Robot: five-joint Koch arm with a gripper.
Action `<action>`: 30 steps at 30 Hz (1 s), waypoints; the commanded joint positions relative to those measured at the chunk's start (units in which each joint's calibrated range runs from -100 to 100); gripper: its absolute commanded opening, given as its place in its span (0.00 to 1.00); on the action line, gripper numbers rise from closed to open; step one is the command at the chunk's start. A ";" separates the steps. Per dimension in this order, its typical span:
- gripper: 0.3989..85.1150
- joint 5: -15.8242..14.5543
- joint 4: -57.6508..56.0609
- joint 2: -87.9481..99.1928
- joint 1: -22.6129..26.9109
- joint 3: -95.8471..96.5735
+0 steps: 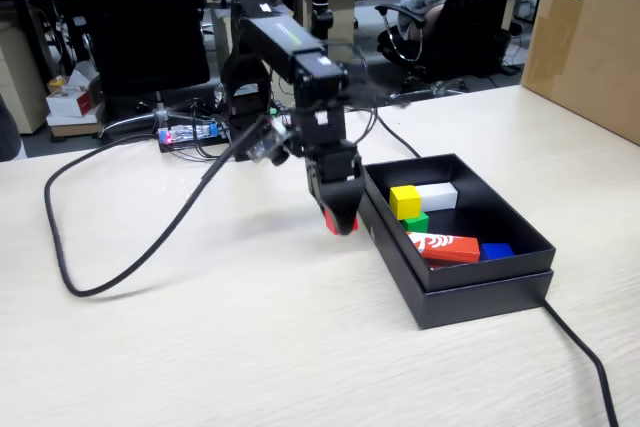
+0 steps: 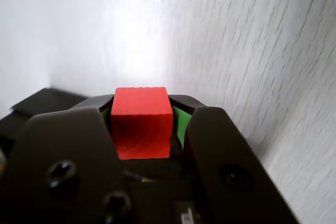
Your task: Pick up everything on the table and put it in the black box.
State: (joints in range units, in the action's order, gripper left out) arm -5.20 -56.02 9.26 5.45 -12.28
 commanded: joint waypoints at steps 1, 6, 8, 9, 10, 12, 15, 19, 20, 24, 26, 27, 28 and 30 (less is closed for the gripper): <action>0.04 -0.10 -3.12 12.60 1.17 -4.31; 0.04 -1.12 -8.39 20.29 4.84 -11.93; 0.04 -1.22 -8.73 20.52 6.54 -14.74; 0.04 -1.51 -8.73 20.29 7.86 -17.28; 0.04 -1.76 -8.73 19.60 8.69 -18.64; 0.04 -2.20 -8.73 17.65 10.26 -21.09; 0.04 -3.27 -8.73 8.70 12.84 -24.44; 0.04 -3.96 -8.30 -0.25 13.19 -25.08; 0.04 -4.00 -8.13 -1.28 13.28 -25.08; 0.04 -4.40 -6.05 -8.62 13.63 -25.17; 0.04 -4.69 -5.71 -10.46 13.68 -24.80; 0.05 -4.79 -5.62 -11.49 13.68 -24.44; 0.05 -4.84 -5.28 -11.95 13.63 -24.08; 0.05 -4.88 -3.89 -12.64 13.63 -23.08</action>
State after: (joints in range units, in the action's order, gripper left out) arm -10.09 -63.76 -4.85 18.93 -33.00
